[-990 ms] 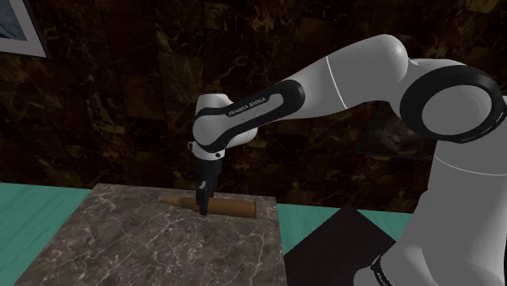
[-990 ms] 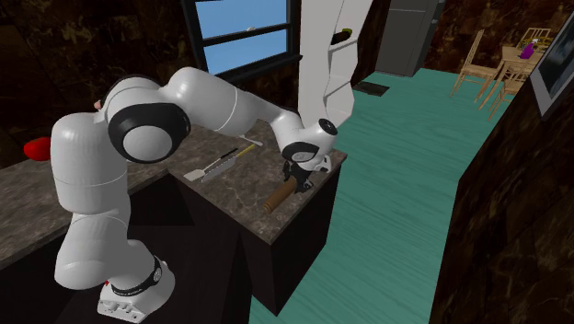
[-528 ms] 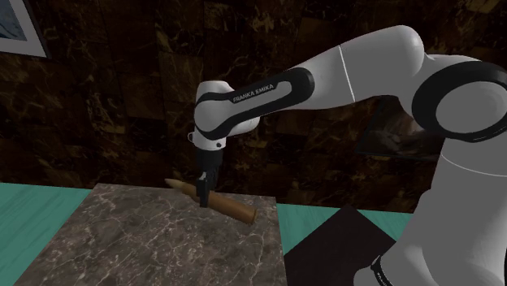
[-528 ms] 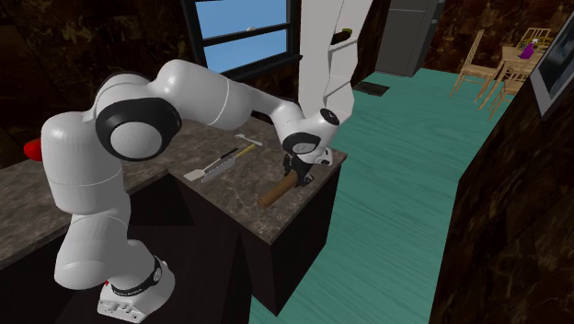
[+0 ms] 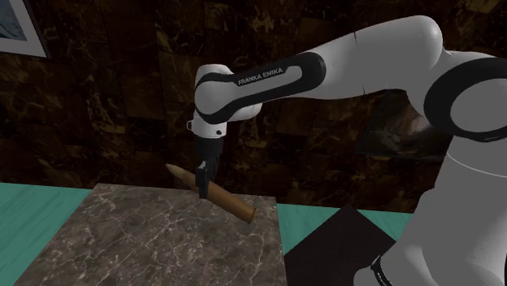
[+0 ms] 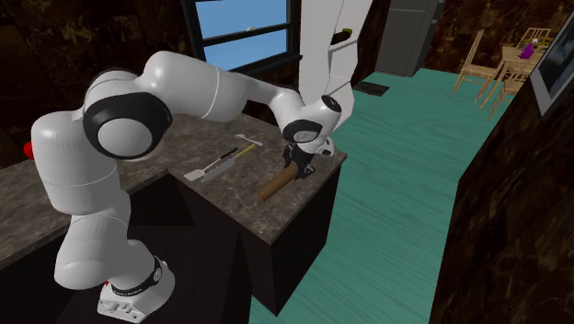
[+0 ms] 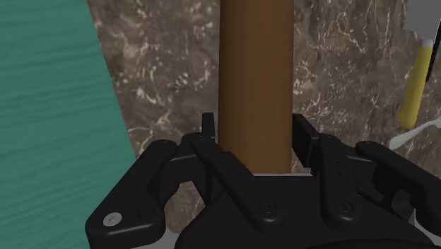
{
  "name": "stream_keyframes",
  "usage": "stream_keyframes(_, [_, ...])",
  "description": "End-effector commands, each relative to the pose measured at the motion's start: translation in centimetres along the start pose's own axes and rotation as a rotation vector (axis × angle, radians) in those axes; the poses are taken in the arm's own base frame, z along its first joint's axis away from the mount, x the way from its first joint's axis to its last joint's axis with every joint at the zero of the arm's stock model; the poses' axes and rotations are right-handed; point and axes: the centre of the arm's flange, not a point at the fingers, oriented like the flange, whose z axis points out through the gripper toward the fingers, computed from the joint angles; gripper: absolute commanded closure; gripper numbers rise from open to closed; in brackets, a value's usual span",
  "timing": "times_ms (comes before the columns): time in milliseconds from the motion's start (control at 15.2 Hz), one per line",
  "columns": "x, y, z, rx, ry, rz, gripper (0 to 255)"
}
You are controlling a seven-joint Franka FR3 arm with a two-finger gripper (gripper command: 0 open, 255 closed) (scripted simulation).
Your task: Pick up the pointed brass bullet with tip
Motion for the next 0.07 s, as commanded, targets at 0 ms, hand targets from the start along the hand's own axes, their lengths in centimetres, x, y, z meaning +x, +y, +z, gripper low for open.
stream_keyframes(0, [-0.07, -0.12, -0.31, 0.0, 0.0, 0.0, 255])
